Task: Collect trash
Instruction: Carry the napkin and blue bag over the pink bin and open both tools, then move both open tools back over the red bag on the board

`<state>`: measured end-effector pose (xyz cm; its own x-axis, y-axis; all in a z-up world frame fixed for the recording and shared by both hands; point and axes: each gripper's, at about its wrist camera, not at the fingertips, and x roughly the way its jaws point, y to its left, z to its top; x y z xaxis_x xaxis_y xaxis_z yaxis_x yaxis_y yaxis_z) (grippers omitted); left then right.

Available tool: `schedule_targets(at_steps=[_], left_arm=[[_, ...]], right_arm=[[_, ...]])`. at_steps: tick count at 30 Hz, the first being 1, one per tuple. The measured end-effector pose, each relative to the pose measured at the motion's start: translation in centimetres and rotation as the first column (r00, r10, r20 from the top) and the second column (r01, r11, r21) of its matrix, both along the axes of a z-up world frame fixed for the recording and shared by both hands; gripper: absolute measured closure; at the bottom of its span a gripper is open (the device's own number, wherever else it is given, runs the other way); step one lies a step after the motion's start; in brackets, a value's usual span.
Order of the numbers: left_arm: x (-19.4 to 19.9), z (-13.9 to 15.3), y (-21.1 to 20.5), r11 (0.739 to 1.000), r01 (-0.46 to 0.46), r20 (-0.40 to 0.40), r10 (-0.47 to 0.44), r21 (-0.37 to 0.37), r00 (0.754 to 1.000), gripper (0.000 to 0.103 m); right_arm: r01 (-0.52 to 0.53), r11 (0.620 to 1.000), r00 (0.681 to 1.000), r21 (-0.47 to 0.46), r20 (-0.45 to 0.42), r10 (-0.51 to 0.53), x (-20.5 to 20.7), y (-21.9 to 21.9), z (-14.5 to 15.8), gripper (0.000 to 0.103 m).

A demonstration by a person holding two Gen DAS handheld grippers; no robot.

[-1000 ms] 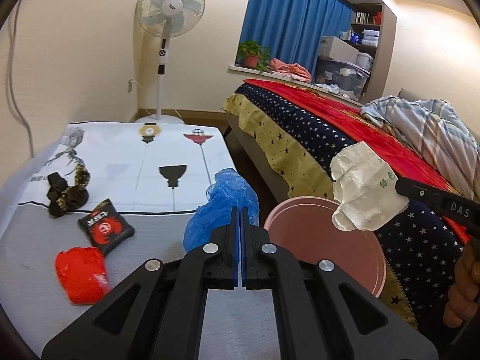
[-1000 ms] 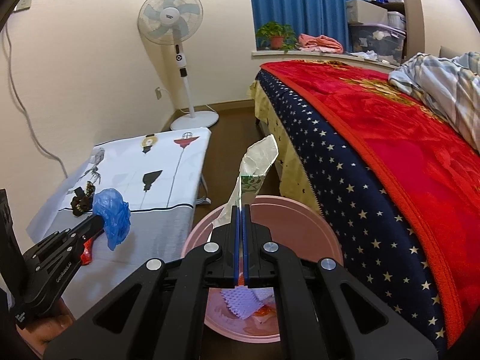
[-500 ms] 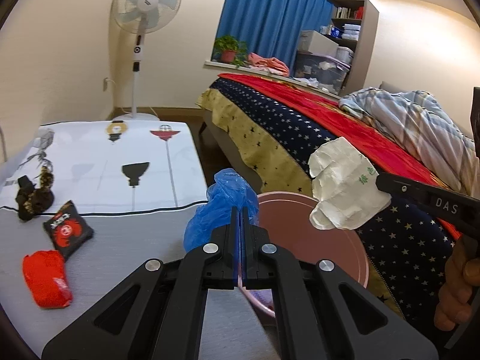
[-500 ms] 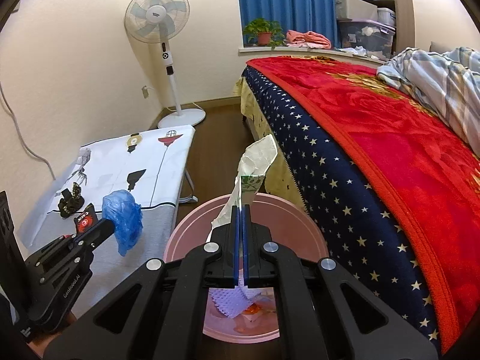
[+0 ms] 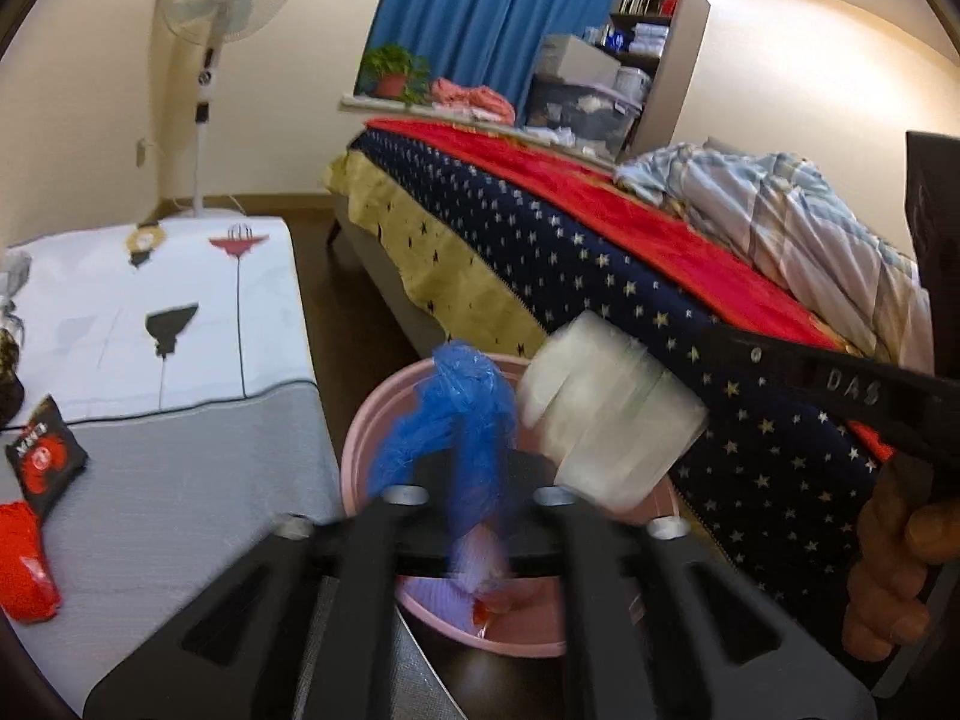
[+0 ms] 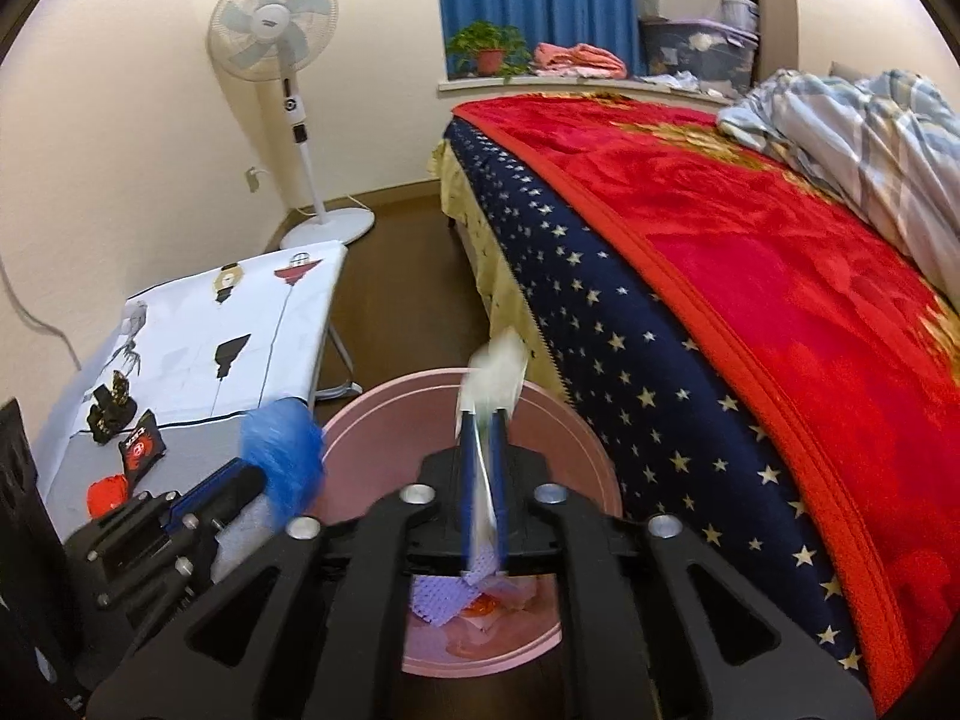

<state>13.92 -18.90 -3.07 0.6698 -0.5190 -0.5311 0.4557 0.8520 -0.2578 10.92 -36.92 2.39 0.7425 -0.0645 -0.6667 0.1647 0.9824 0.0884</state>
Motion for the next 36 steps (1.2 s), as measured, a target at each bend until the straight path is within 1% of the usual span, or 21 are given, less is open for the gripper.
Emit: schedule_targets(at_steps=[1,2,6,12,17,23,30,36], left_arm=[[0.0,-0.1,0.1,1.000,-0.012,-0.001,0.012,0.004,1.000,0.070],[0.0,-0.2,0.3,1.000,-0.017,-0.005,0.018,0.001,1.000,0.070],[-0.3,0.1,1.0,1.000,-0.024,0.005,0.025,-0.003,1.000,0.070],[-1.1,1.2,2.6,0.998,-0.059,0.040,0.059,0.005,0.997,0.070],[-1.8,2.1,5.2,0.993,-0.117,0.066,0.116,0.001,0.991,0.070],[-2.3,2.5,8.1,0.983,-0.185,0.084,0.183,0.010,0.979,0.070],[-2.5,2.5,12.5,0.958,-0.287,0.087,0.284,0.020,0.955,0.072],[-3.0,3.2,16.5,0.920,-0.391,0.103,0.386,0.027,0.917,0.072]], right_arm=[[0.016,1.000,1.000,0.001,0.000,-0.016,0.0,-0.2,0.0,0.070],[0.028,1.000,1.000,-0.002,0.003,-0.028,-0.1,-0.3,0.0,0.059],[0.035,0.999,0.999,0.001,0.023,-0.035,-0.4,-0.4,0.2,0.059],[-0.001,1.000,0.999,0.004,0.055,0.001,-0.9,0.6,0.6,0.059],[-0.048,0.999,0.996,0.003,0.076,0.048,-1.1,2.4,1.0,0.059],[-0.108,0.994,0.990,0.015,0.094,0.106,-0.9,5.0,1.2,0.059],[-0.205,0.977,0.974,0.051,0.106,0.199,0.1,9.1,0.8,0.060],[-0.282,0.956,0.955,0.076,0.112,0.273,1.0,13.3,0.1,0.060]])
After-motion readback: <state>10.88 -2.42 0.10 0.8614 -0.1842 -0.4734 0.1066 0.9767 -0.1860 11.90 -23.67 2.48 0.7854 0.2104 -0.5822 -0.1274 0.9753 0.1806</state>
